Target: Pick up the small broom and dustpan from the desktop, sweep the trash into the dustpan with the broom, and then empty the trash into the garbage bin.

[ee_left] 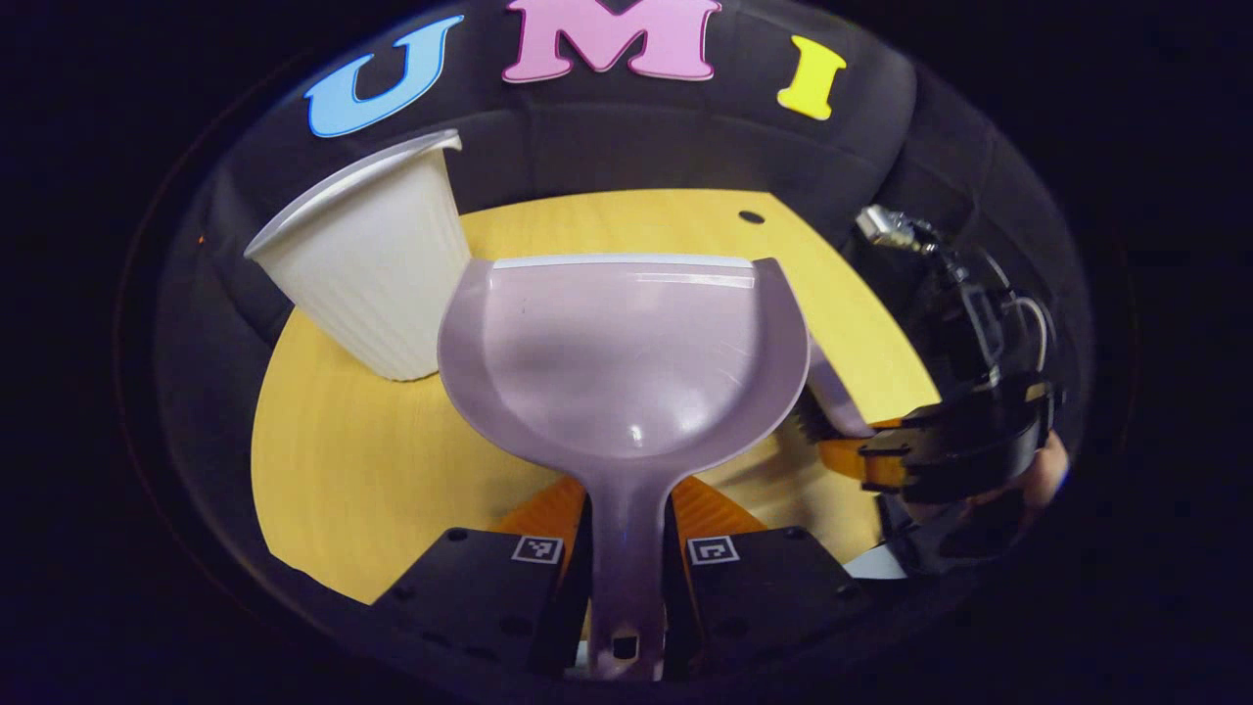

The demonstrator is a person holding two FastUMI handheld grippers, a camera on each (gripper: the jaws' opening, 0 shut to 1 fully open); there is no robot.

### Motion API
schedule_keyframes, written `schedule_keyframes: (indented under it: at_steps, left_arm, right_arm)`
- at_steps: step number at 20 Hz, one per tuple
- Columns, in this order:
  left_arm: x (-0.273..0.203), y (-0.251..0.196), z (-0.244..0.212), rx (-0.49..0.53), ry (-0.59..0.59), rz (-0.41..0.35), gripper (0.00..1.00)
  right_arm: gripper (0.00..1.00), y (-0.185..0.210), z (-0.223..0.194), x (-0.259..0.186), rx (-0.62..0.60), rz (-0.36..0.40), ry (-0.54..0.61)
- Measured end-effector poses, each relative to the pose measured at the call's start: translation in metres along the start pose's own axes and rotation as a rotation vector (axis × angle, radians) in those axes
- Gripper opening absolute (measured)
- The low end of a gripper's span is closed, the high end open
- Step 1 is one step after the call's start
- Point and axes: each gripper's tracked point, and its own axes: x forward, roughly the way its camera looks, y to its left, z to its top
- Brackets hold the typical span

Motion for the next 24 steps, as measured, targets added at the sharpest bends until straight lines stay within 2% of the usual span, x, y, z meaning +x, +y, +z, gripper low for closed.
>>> schedule_keyframes:
  at_steps: [1, 3, 5, 6, 7, 8, 13, 15, 16, 17, 18, 20, 21, 22, 24]
  left_arm:
    - [0.0, -0.003, -0.004, -0.02, 0.017, 0.0, 0.31]
    - [-0.005, -0.008, 0.0, -0.101, 0.026, -0.046, 0.3]
    - [0.0, -0.007, -0.005, -0.145, 0.033, -0.052, 0.3]
    - [0.001, -0.007, -0.008, -0.155, 0.046, -0.042, 0.31]
    - [0.002, -0.006, -0.013, -0.162, 0.073, -0.032, 0.31]
    - [0.003, -0.006, -0.02, -0.17, 0.099, -0.025, 0.3]
    - [0.005, -0.009, -0.026, -0.166, 0.14, -0.032, 0.3]
    - [0.005, -0.008, -0.025, -0.155, 0.14, -0.026, 0.3]
    - [0.004, -0.006, -0.025, -0.142, 0.15, -0.019, 0.31]
    - [0.004, -0.005, -0.023, -0.128, 0.147, -0.01, 0.31]
    - [0.004, -0.007, -0.022, -0.123, 0.136, -0.011, 0.32]
    - [0.0, -0.013, -0.022, -0.121, 0.117, -0.032, 0.33]
    - [-0.005, -0.014, -0.021, -0.116, 0.106, -0.032, 0.58]
    - [-0.011, -0.013, -0.017, -0.116, 0.085, -0.034, 0.67]
    - [-0.04, -0.011, -0.015, -0.127, 0.033, -0.06, 0.72]
  right_arm:
    - [0.28, 0.003, 0.006, 0.006, -0.012, 0.003, 0.001]
    - [0.28, 0.002, 0.021, 0.023, -0.036, -0.005, 0.024]
    - [0.28, 0.004, 0.03, 0.028, -0.018, -0.002, 0.035]
    - [0.22, 0.003, 0.035, 0.031, -0.017, -0.007, 0.037]
    - [0.22, 0.0, 0.039, 0.036, -0.026, -0.017, 0.045]
    - [0.29, 0.0, 0.042, 0.041, -0.04, -0.024, 0.059]
    - [0.3, -0.001, 0.048, 0.057, -0.037, -0.033, 0.089]
    - [0.32, 0.005, 0.048, 0.055, -0.017, 0.01, 0.108]
    - [0.4, 0.009, 0.048, 0.056, -0.008, 0.023, 0.117]
    - [0.58, 0.011, 0.049, 0.056, -0.004, 0.032, 0.119]
    - [0.61, 0.01, 0.048, 0.056, -0.007, 0.026, 0.12]
    - [0.83, 0.005, 0.048, 0.048, -0.025, 0.006, 0.107]
    - [0.95, 0.002, 0.049, 0.044, -0.029, 0.0, 0.093]
    - [1.0, 0.0, 0.051, 0.039, -0.023, 0.001, 0.071]
    - [1.0, -0.002, 0.052, 0.018, -0.004, 0.004, 0.016]
